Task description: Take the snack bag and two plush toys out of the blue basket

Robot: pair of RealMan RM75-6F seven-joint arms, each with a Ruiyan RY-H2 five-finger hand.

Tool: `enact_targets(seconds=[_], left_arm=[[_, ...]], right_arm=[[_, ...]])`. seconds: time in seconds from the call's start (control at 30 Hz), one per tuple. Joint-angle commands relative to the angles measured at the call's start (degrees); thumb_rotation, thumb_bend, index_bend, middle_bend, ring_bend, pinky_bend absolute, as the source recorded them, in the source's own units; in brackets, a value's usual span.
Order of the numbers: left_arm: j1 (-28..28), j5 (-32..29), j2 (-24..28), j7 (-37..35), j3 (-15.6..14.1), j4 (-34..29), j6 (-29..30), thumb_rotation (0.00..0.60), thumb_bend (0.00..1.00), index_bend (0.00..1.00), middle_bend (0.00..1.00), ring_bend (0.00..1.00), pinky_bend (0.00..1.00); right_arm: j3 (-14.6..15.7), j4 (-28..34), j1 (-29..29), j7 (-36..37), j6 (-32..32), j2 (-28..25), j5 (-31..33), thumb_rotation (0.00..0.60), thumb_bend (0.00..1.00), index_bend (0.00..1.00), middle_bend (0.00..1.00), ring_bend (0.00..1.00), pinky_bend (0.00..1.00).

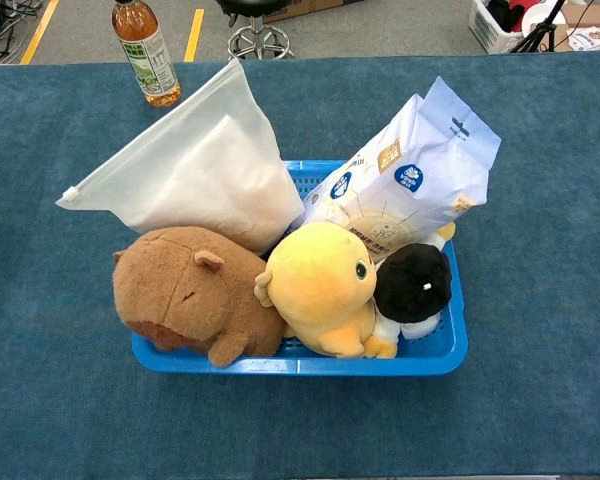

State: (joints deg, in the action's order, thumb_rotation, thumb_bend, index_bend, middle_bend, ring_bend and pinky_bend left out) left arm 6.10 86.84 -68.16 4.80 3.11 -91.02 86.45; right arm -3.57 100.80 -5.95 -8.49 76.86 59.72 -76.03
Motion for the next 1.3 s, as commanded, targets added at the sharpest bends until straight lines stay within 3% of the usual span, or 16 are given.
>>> enact_targets(seconds=[0.03, 0.73, 0.83, 0.9, 1.0, 1.2, 1.3], left_arm=[[-0.12, -0.18, 0.26, 0.54, -0.15, -0.59, -0.01, 0.600, 0.23, 0.32, 0.35, 0.30, 0.41], [-1.80, -0.21, 0.89, 2.53, -1.05, -2.87, 1.44, 0.600, 0.23, 0.33, 0.35, 0.30, 0.42], [-1.82, -0.62, 0.79, 2.06, -0.85, -2.64, 1.33, 0.600, 0.23, 0.33, 0.35, 0.30, 0.42], [-1.84, -0.79, 0.70, 1.84, -0.87, -2.45, 1.13, 0.600, 0.23, 0.33, 0.35, 0.30, 0.42], [-1.91, -0.55, 0.62, 1.84, -1.07, -2.35, 1.11, 0.600, 0.23, 0.33, 0.35, 0.30, 0.42], [-1.90, -0.67, 0.66, 1.87, -0.87, -2.52, 1.08, 0.600, 0.23, 0.33, 0.35, 0.30, 0.42], [-1.74, -0.56, 0.63, 1.97, -0.86, -2.53, 0.85, 0.600, 0.23, 0.33, 0.35, 0.30, 0.42]], right_arm=[[0.03, -0.46, 0.19, 0.50, 0.40, 0.40, -0.23, 0.600, 0.43, 0.43, 0.39, 0.45, 0.68], [-2.77, -2.41, -4.63, 6.84, -2.53, 1.20, -4.15, 0.600, 0.41, 0.43, 0.39, 0.45, 0.68], [-3.72, -1.67, -6.14, 8.19, -2.96, 0.83, -5.55, 0.600, 0.32, 0.43, 0.39, 0.45, 0.68], [-4.29, -1.23, -7.34, 9.77, -3.54, 0.40, -6.80, 0.600, 0.17, 0.42, 0.39, 0.44, 0.67], [-4.62, -0.52, -9.10, 12.07, -4.84, -0.60, -8.92, 0.600, 0.01, 0.33, 0.34, 0.38, 0.64], [-3.95, 1.29, -12.14, 13.81, -8.30, -2.69, -12.34, 0.600, 0.00, 0.05, 0.15, 0.21, 0.54], [-3.50, 1.66, -13.29, 14.62, -9.29, -2.54, -13.68, 0.600, 0.00, 0.00, 0.09, 0.15, 0.49]])
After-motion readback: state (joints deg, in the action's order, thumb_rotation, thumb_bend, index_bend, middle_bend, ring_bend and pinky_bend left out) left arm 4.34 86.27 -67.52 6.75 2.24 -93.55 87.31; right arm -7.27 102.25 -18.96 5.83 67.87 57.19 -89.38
